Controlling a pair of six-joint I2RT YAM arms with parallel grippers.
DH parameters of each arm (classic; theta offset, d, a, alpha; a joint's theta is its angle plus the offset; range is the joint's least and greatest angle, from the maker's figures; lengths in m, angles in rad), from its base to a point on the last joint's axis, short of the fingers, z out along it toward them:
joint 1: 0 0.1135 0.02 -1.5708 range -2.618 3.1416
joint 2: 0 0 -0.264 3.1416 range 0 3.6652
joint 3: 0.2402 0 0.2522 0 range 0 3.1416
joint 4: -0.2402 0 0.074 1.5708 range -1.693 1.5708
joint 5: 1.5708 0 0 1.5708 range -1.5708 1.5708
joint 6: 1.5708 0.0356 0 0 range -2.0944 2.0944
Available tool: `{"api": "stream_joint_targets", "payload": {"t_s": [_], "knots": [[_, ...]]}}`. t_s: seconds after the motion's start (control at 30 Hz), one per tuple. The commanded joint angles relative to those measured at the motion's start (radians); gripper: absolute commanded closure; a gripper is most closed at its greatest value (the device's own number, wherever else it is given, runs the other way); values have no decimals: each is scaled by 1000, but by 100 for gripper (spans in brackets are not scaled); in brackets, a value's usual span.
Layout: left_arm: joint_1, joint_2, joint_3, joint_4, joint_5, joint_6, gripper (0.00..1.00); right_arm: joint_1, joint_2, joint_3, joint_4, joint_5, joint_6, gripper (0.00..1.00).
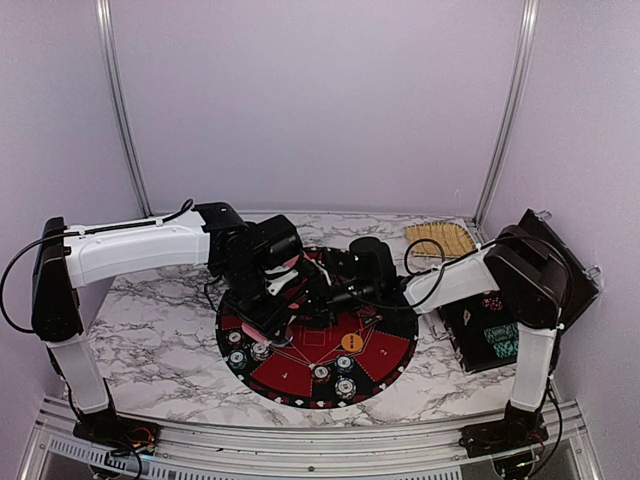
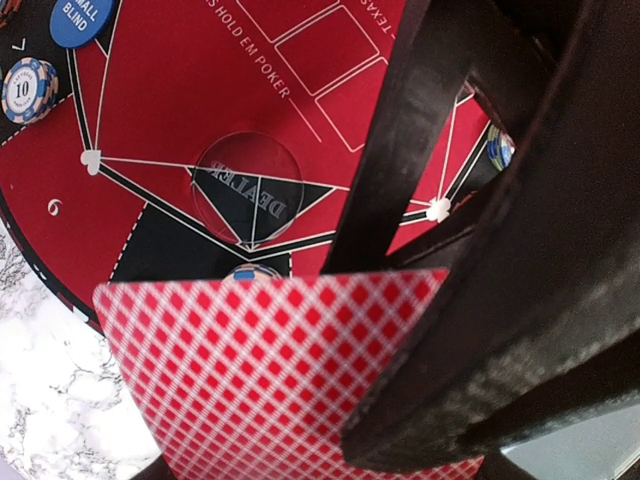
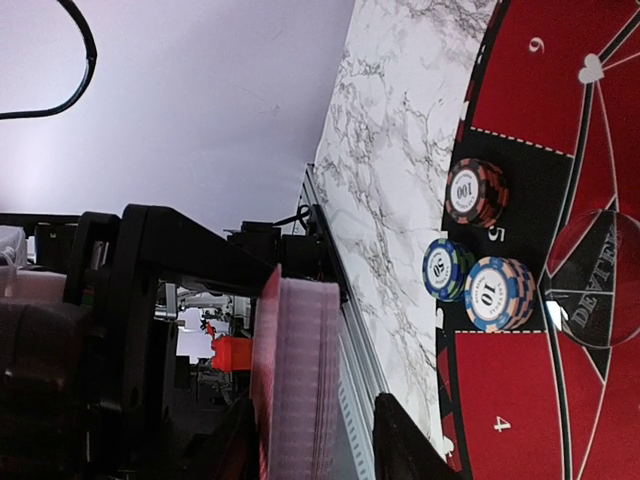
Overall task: Distribute texas hold em gaming equipment
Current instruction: Pick up the poker card from the face-down deck piles.
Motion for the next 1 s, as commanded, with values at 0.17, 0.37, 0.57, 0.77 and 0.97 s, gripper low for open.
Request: {"api": "stream_joint_targets", "payload": {"t_s": [0.17, 0.37, 0.57, 0.77, 0.97], "knots": [[-2, -46, -6, -5, 12, 11, 57, -22, -45, -2, -38, 42, -30, 62], [-2, -44, -8, -5, 14, 10, 58, -25, -55, -13, -28, 46, -24, 61], [-2, -46, -13, -4, 18, 12, 58, -32, -65, -25, -31, 50, -30, 62], [-2, -48, -14, -4, 20, 12, 59, -38, -77, -45, -32, 55, -35, 63], [-2, -39, -16, -5, 22, 14, 59, -43, -94, -45, -35, 58, -37, 63]]}}
